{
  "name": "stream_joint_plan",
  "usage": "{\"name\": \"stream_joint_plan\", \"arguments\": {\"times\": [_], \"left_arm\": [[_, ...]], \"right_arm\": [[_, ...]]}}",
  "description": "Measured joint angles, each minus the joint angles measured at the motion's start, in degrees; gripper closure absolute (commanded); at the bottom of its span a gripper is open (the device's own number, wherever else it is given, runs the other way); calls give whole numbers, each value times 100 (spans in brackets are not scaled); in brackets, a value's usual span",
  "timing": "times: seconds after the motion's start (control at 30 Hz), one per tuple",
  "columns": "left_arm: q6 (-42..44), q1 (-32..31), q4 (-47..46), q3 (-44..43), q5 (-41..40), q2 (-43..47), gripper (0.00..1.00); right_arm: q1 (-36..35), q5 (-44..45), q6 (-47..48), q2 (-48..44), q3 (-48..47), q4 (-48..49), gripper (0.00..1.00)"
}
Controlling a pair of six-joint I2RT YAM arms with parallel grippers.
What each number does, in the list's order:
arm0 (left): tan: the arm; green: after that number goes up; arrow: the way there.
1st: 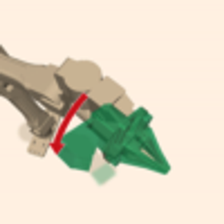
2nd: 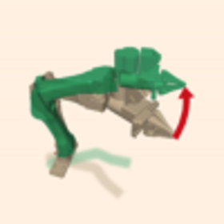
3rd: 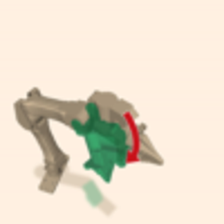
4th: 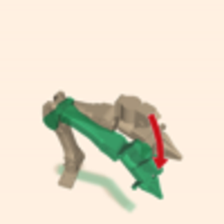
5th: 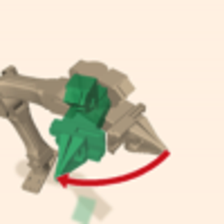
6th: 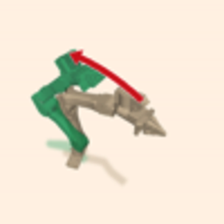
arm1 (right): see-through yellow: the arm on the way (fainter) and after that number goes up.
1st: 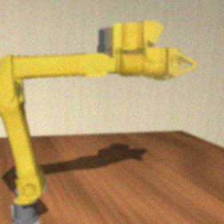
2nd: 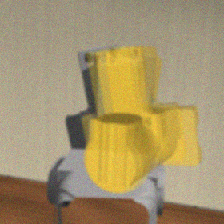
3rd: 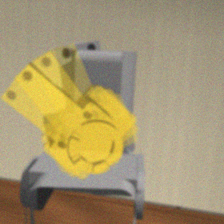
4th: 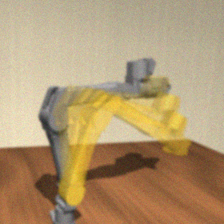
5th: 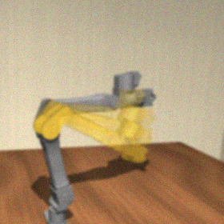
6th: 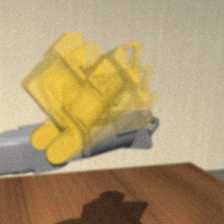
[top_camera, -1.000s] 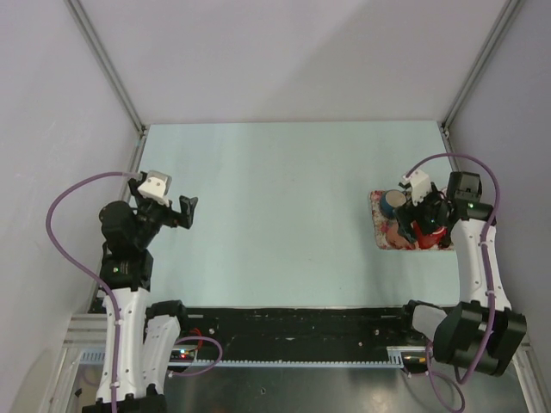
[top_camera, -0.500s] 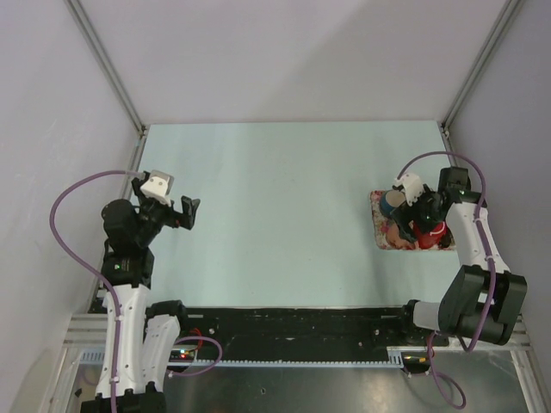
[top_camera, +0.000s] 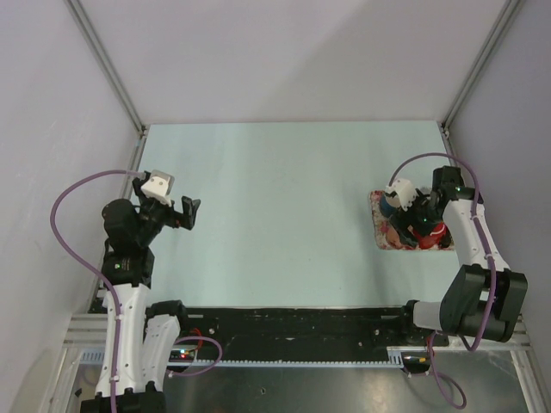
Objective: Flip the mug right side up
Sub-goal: Turn over the cup on the tray.
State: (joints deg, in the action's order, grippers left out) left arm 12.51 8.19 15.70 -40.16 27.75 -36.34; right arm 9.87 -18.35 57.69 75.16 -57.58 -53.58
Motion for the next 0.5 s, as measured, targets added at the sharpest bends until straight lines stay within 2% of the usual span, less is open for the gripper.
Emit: {"name": "stream_joint_plan", "arguments": {"times": [0.27,0.5], "left_arm": [[0,0,0,0,39,-2,2],[0,0,0,0,59,-2,2]], "right_arm": [[116,-170,136,11,0,-439,21],[173,-315,107,317,-11,-459,23]]}}
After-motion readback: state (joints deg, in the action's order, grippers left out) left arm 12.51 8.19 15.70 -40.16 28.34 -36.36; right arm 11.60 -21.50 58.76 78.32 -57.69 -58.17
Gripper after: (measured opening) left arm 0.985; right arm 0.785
